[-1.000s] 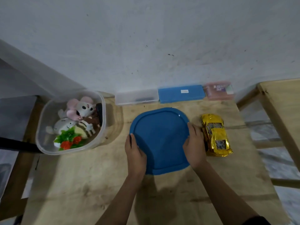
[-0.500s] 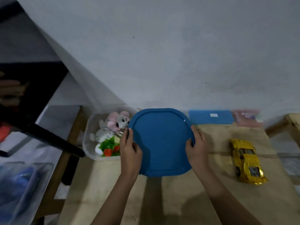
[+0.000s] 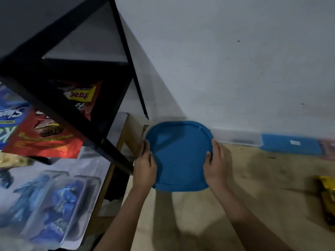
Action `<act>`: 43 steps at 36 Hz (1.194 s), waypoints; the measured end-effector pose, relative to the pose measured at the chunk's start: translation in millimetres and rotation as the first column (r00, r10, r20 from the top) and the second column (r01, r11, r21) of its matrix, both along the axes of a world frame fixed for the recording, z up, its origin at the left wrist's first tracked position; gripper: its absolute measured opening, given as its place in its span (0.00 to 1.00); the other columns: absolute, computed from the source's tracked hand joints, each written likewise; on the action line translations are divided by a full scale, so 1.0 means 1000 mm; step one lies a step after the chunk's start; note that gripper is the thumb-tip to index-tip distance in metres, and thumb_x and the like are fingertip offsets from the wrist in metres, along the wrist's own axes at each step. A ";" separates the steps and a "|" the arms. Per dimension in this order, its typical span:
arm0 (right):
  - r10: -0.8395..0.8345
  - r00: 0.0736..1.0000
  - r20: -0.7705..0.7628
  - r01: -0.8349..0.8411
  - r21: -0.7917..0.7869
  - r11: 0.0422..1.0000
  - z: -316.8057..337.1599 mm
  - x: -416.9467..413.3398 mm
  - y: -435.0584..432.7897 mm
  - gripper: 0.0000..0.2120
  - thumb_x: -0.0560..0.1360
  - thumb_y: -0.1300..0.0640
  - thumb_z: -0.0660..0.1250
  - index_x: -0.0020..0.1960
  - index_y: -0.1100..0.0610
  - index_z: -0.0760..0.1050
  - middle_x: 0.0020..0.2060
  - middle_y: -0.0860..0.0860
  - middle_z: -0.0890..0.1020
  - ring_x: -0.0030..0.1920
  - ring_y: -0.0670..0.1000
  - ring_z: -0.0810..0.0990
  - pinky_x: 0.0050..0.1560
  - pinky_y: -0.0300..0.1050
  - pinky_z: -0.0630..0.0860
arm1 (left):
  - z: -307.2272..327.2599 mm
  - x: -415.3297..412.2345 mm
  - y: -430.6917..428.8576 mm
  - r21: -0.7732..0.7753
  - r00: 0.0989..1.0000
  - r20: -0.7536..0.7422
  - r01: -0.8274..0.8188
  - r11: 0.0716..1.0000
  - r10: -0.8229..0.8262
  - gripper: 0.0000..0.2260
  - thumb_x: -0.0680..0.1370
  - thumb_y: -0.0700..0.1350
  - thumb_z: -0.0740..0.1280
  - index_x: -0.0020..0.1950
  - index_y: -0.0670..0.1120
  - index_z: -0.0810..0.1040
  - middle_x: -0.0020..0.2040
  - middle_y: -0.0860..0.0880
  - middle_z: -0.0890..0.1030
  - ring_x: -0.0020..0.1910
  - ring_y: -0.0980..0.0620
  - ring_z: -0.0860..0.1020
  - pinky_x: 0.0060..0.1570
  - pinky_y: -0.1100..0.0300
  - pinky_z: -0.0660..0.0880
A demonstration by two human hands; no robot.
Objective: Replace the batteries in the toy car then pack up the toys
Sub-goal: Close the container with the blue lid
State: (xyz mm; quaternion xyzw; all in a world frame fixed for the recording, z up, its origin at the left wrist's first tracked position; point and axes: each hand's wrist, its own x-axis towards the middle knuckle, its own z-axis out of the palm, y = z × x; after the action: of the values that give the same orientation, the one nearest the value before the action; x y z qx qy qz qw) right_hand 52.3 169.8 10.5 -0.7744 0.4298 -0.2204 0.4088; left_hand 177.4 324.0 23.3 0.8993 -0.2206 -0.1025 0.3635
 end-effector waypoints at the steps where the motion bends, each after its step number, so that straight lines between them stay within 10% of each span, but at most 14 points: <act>1: -0.005 1.000 -0.008 0.005 -0.004 1.000 0.000 0.004 -0.001 0.22 0.81 0.60 0.54 0.74 0.56 0.58 0.71 0.54 0.64 0.70 0.52 0.62 0.67 0.38 0.58 | -0.001 0.006 -0.002 0.002 0.999 -0.030 0.019 1.000 -0.019 0.21 0.83 0.41 0.53 0.76 0.44 0.56 0.77 0.51 0.55 0.73 0.56 0.57 0.64 0.74 0.51; 17: -0.064 0.996 -0.062 0.064 0.002 0.998 0.006 0.019 0.002 0.20 0.81 0.60 0.53 0.73 0.55 0.60 0.70 0.51 0.65 0.65 0.50 0.69 0.51 0.27 0.59 | -0.015 0.030 -0.009 -0.211 0.992 -0.125 -0.033 0.977 0.006 0.23 0.82 0.38 0.56 0.76 0.50 0.58 0.76 0.52 0.58 0.74 0.53 0.60 0.72 0.59 0.58; 22: -0.094 0.990 -0.101 0.093 -0.022 0.995 0.006 0.008 0.007 0.21 0.81 0.61 0.53 0.74 0.58 0.59 0.70 0.54 0.65 0.63 0.50 0.69 0.48 0.16 0.53 | -0.017 0.034 -0.009 -0.215 0.988 -0.153 -0.010 0.977 -0.023 0.22 0.82 0.40 0.56 0.75 0.52 0.60 0.76 0.54 0.60 0.72 0.58 0.60 0.68 0.67 0.55; 33: -0.102 0.981 -0.165 0.085 -0.108 0.991 0.003 0.008 0.014 0.21 0.81 0.60 0.53 0.74 0.55 0.59 0.72 0.51 0.65 0.68 0.50 0.66 0.53 0.28 0.57 | -0.018 0.044 -0.006 -0.304 0.949 -0.315 -0.071 0.950 -0.030 0.19 0.83 0.40 0.55 0.74 0.47 0.62 0.74 0.51 0.64 0.71 0.58 0.61 0.63 0.74 0.55; 43: -0.076 0.986 -0.146 0.056 -0.138 0.989 0.006 0.007 0.013 0.21 0.80 0.61 0.54 0.73 0.57 0.60 0.67 0.54 0.67 0.60 0.52 0.71 0.49 0.35 0.65 | -0.027 0.040 -0.005 -0.346 0.980 -0.197 -0.046 0.937 -0.025 0.19 0.81 0.37 0.57 0.73 0.44 0.64 0.74 0.47 0.65 0.73 0.51 0.63 0.73 0.55 0.60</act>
State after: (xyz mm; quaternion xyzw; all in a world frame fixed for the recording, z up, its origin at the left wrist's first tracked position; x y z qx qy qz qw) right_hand 59.5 183.2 16.6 -0.7997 0.4691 -0.2028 0.3151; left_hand 217.9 319.1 -4.2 0.8071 -0.1933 -0.1489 0.5376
